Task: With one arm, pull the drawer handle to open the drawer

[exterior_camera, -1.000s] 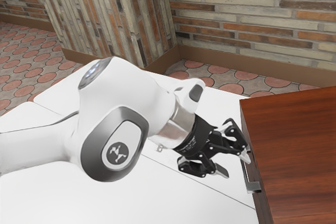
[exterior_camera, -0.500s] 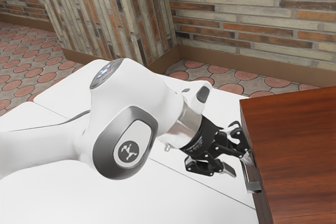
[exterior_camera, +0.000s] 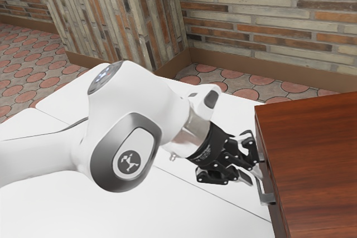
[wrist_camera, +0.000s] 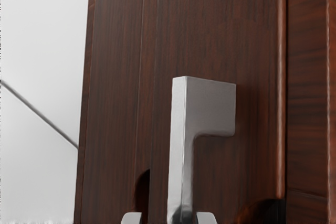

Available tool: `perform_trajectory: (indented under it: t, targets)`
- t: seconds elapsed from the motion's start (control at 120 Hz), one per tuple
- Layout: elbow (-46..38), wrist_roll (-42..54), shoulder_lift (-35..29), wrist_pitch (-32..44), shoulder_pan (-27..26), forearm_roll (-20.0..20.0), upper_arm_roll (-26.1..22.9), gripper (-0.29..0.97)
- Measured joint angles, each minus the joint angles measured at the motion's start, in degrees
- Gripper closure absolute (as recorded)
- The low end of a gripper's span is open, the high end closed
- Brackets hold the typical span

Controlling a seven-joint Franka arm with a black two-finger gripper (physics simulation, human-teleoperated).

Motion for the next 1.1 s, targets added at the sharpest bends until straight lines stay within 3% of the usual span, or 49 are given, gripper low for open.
perform_trajectory:
  t: [1.1]
  targets:
    - [-4.49, -0.02, -4.9, -0.84, 0.33, 0.01, 0.47, 0.67]
